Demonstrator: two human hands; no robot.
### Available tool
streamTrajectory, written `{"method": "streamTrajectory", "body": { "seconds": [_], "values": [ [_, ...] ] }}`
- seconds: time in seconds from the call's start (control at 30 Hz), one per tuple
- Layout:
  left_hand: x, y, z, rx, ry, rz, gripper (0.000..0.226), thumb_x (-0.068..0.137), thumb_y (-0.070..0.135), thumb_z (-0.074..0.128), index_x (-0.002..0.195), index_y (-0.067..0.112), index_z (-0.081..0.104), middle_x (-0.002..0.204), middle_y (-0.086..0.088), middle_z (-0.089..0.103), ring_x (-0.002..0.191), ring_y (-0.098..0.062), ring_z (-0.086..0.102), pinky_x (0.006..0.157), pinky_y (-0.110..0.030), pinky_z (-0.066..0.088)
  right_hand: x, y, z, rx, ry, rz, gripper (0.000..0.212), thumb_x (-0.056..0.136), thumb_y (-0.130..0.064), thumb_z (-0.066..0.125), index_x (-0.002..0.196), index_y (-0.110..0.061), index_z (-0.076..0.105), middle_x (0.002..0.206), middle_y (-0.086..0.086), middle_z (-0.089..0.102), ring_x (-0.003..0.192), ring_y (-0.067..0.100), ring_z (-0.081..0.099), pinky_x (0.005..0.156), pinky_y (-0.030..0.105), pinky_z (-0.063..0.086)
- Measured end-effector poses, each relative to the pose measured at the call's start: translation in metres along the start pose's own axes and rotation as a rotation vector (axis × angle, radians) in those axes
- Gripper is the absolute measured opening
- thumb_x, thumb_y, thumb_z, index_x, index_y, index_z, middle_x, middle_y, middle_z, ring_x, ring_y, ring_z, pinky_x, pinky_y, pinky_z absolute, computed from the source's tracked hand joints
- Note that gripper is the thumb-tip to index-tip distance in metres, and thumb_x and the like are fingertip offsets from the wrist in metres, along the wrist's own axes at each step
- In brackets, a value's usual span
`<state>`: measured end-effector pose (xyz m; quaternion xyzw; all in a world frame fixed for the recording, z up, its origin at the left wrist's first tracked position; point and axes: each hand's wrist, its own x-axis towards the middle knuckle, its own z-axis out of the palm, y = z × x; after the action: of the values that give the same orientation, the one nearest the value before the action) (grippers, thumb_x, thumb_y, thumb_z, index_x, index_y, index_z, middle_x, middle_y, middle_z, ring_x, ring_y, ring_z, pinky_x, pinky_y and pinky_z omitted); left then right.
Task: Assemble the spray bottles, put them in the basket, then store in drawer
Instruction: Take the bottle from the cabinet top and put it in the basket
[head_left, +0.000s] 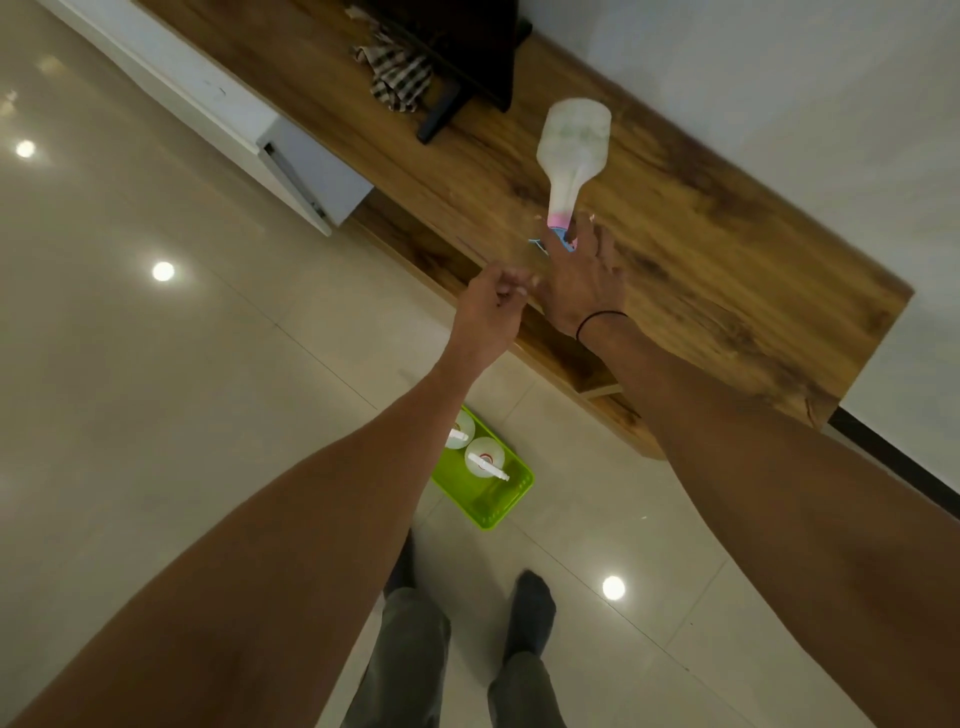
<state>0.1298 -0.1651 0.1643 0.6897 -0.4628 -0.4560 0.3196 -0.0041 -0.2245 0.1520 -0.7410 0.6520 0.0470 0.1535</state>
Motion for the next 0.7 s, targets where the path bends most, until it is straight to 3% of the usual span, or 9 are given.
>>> {"method": "streamTrajectory", "body": {
  "seconds": [0.13, 0.23, 0.37, 0.43, 0.53, 0.63, 0.7],
  "values": [
    [-0.001, -0.012, -0.003, -0.021, -0.010, -0.049, 0.021, 0.104, 0.009, 0.062, 0.123, 0.011, 0.071, 0.115, 0.003, 0.072, 0.103, -0.009, 0.066, 0.077, -0.001, 0.047, 0.006, -0.004, 0.008, -0.074, -0.075, -0.012, 0.062, 0.104, -0.030, 0.062, 0.159, -0.026, 0.033, 0.166, 0.022, 0.026, 0.157, 0.048, 0.021, 0.113, 0.061, 0.044],
    [-0.007, -0.023, -0.005, -0.031, -0.001, -0.079, 0.022, 0.103, 0.010, 0.062, 0.123, 0.011, 0.071, 0.111, 0.002, 0.074, 0.101, -0.011, 0.069, 0.077, -0.002, 0.048, -0.007, -0.012, 0.014, -0.107, -0.027, -0.010, 0.048, 0.103, -0.015, 0.059, 0.148, -0.021, 0.043, 0.152, 0.021, 0.042, 0.145, 0.047, 0.038, 0.105, 0.053, 0.048],
    [-0.020, -0.037, -0.013, -0.109, 0.016, -0.160, 0.019, 0.103, 0.011, 0.060, 0.118, 0.017, 0.070, 0.106, 0.004, 0.074, 0.095, -0.014, 0.068, 0.088, -0.029, 0.054, -0.043, -0.027, 0.017, -0.155, 0.054, -0.119, 0.044, 0.096, -0.004, 0.060, 0.135, -0.019, 0.048, 0.129, 0.021, 0.053, 0.115, 0.042, 0.054, 0.087, 0.048, 0.051],
    [-0.031, -0.042, -0.019, -0.194, 0.071, -0.216, 0.012, 0.108, 0.021, 0.057, 0.116, 0.021, 0.065, 0.109, -0.002, 0.074, 0.092, -0.016, 0.070, 0.086, -0.037, 0.056, -0.066, -0.036, 0.019, -0.181, 0.096, -0.198, 0.050, 0.089, -0.006, 0.067, 0.131, -0.020, 0.045, 0.119, 0.020, 0.055, 0.105, 0.039, 0.055, 0.080, 0.047, 0.052],
    [-0.054, -0.050, -0.036, -0.344, 0.169, -0.323, 0.020, 0.112, 0.037, 0.051, 0.122, 0.022, 0.061, 0.119, -0.009, 0.074, 0.093, -0.015, 0.075, 0.075, -0.033, 0.059, -0.100, -0.056, 0.029, -0.164, 0.116, -0.325, 0.054, 0.086, -0.018, 0.072, 0.131, -0.021, 0.042, 0.116, 0.019, 0.056, 0.104, 0.038, 0.056, 0.075, 0.046, 0.053],
    [-0.082, -0.066, -0.050, -0.458, 0.194, -0.447, 0.032, 0.112, 0.037, 0.050, 0.129, 0.013, 0.063, 0.125, -0.014, 0.074, 0.108, -0.026, 0.077, 0.082, -0.040, 0.066, -0.130, -0.078, 0.042, -0.135, 0.067, -0.418, 0.055, 0.092, -0.022, 0.069, 0.138, -0.022, 0.039, 0.118, 0.017, 0.058, 0.102, 0.035, 0.057, 0.074, 0.044, 0.055],
    [-0.102, -0.078, -0.054, -0.517, 0.210, -0.518, 0.034, 0.113, 0.034, 0.047, 0.129, 0.010, 0.064, 0.126, -0.016, 0.073, 0.113, -0.030, 0.076, 0.082, -0.038, 0.066, -0.147, -0.090, 0.055, -0.123, -0.006, -0.435, 0.063, 0.093, -0.023, 0.070, 0.149, -0.022, 0.040, 0.121, 0.017, 0.058, 0.103, 0.033, 0.057, 0.077, 0.042, 0.056]
  ]
}}
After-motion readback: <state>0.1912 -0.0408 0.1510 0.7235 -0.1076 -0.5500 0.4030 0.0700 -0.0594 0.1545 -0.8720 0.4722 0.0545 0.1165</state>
